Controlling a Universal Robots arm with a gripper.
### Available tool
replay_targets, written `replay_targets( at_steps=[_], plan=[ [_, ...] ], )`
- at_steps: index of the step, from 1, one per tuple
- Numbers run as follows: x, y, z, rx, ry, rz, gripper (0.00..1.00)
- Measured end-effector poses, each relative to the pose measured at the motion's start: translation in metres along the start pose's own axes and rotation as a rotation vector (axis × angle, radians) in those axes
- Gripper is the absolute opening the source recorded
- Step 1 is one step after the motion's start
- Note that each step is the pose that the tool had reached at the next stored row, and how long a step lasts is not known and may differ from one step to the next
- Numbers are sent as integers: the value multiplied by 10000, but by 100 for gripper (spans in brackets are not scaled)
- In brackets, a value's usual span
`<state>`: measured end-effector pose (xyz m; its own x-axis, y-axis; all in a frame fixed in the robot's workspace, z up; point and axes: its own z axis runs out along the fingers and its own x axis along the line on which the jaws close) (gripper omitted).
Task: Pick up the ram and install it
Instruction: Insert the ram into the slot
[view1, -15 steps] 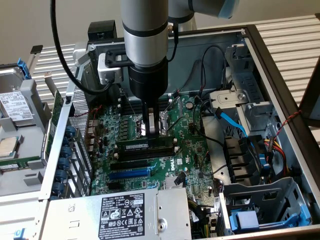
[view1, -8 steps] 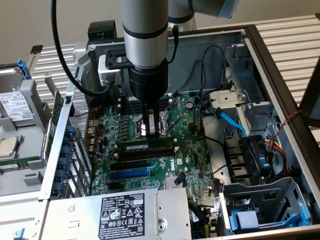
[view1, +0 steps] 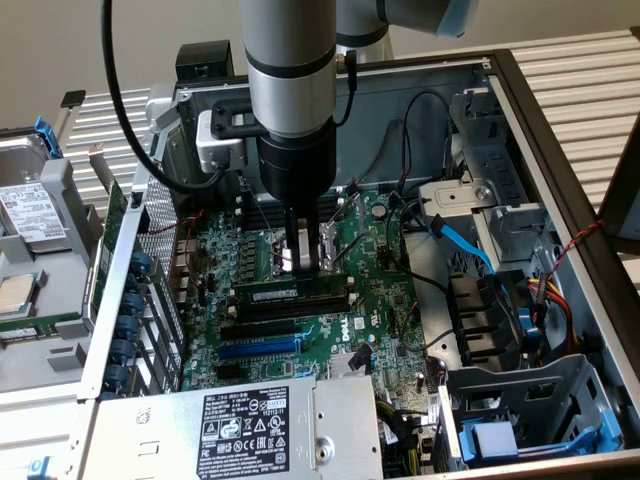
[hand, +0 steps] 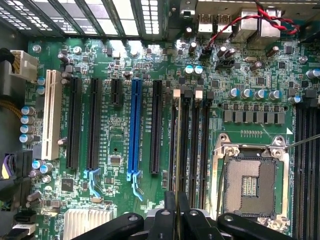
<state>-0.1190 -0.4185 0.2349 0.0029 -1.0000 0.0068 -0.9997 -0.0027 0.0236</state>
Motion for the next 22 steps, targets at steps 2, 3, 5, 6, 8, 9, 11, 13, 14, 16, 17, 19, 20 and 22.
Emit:
replay_targets(
  at_steps=[2, 3, 5, 6, 8, 9, 11, 13, 14, 16, 17, 19, 20, 22],
  plan=[
    [0, 1, 1, 17, 1, 0, 13],
    [0, 2, 1, 24, 2, 1, 13],
    [0, 4, 4, 28, 1, 0, 13],
    [1, 4, 6, 28, 2, 0, 13],
    [0, 5, 10, 29, 1, 0, 13],
    [0, 5, 12, 29, 1, 0, 13],
    [0, 10, 26, 29, 1, 0, 13],
    [0, 10, 28, 28, 2, 0, 13],
    [0, 10, 30, 29, 1, 0, 13],
    [0, 12, 33, 29, 10, 4, 13],
    [7, 12, 34, 30, 10, 4, 13],
    [8, 12, 35, 34, 12, 3, 13],
    [8, 12, 37, 35, 12, 3, 13],
    [8, 12, 40, 41, 12, 3, 13]
  ],
)
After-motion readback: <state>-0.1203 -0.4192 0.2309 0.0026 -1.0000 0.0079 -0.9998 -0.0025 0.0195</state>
